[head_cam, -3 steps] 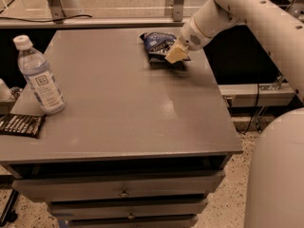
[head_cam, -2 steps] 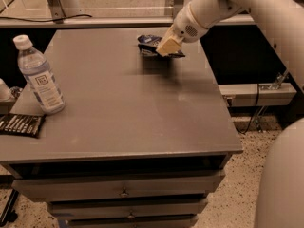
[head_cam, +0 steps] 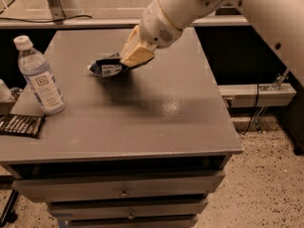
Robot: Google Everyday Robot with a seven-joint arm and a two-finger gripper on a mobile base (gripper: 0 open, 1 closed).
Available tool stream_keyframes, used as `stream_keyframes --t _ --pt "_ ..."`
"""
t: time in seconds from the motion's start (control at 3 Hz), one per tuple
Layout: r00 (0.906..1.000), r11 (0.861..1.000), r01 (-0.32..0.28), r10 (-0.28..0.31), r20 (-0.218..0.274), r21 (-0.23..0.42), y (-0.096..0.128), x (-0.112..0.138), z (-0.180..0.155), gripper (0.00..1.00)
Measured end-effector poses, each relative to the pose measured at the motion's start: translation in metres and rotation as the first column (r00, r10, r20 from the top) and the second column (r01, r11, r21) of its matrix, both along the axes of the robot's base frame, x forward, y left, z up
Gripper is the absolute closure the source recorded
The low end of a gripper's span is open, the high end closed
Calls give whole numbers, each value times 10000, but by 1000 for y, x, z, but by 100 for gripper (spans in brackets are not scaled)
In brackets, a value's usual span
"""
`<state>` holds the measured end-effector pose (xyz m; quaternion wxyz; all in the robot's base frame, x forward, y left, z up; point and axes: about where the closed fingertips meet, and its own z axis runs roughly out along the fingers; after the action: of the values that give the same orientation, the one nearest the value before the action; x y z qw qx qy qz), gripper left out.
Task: Move blue chip bag near blue plastic bottle
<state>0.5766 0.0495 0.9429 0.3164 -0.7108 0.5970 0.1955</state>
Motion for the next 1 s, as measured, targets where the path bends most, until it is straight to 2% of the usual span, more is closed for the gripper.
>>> stream_keyframes --t 0.33,0.67,1.0 --pt "9872 9873 -1569 1575 250 -244 37 -48 -11 100" --pt "9659 9661 -2545 2562 367 -436 61 -73 -21 100" --pt "9485 9484 -3121 3144 395 -562 75 -89 -30 100"
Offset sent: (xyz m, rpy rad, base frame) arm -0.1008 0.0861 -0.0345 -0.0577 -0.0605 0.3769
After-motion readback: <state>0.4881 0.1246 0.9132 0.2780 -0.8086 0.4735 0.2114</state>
